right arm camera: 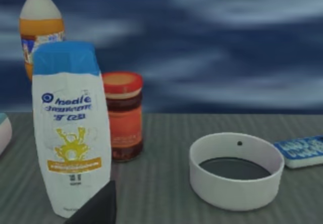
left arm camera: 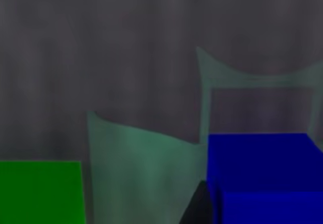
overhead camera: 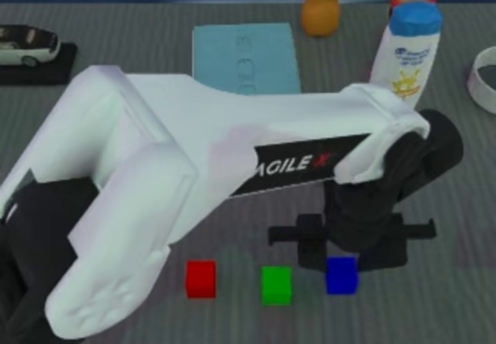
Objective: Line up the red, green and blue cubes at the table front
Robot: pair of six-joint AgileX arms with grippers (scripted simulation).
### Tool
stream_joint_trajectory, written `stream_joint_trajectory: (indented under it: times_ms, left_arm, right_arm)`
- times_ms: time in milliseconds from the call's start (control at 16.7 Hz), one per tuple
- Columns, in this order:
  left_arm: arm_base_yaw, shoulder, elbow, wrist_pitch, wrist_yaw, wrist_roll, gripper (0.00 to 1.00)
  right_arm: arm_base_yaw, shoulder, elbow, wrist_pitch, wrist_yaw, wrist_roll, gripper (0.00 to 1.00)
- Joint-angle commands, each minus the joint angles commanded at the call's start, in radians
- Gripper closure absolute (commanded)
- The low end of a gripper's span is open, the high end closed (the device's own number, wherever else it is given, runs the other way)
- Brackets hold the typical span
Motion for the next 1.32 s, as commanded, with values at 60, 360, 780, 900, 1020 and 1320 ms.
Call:
stream_joint_trajectory:
  times_ms: [60,360,780,900,1020,1320]
  left_arm:
    - [0.0,0.0,0.0,0.0,0.0,0.0,0.25]
    - [0.0,0.0,0.0,0.0,0.0,0.0,0.0]
    - [0.002,0.0,0.0,0.0,0.0,0.0,0.0]
    - [0.001,-0.002,0.017,-0.018,0.0,0.0,0.0]
    - [0.006,-0.012,0.066,-0.076,-0.001,-0.003,0.0]
    - [0.018,-0.046,0.194,-0.241,-0.001,-0.005,0.0]
  right_arm:
    - [0.0,0.0,0.0,0.0,0.0,0.0,0.0]
    - [0.0,0.0,0.0,0.0,0.0,0.0,0.0]
    - [0.0,0.0,0.0,0.0,0.0,0.0,0.0]
    - [0.0,0.0,0.0,0.0,0.0,0.0,0.0]
    - [0.0,0.0,0.0,0.0,0.0,0.0,0.0]
    - [0.0,0.0,0.0,0.0,0.0,0.0,0.0]
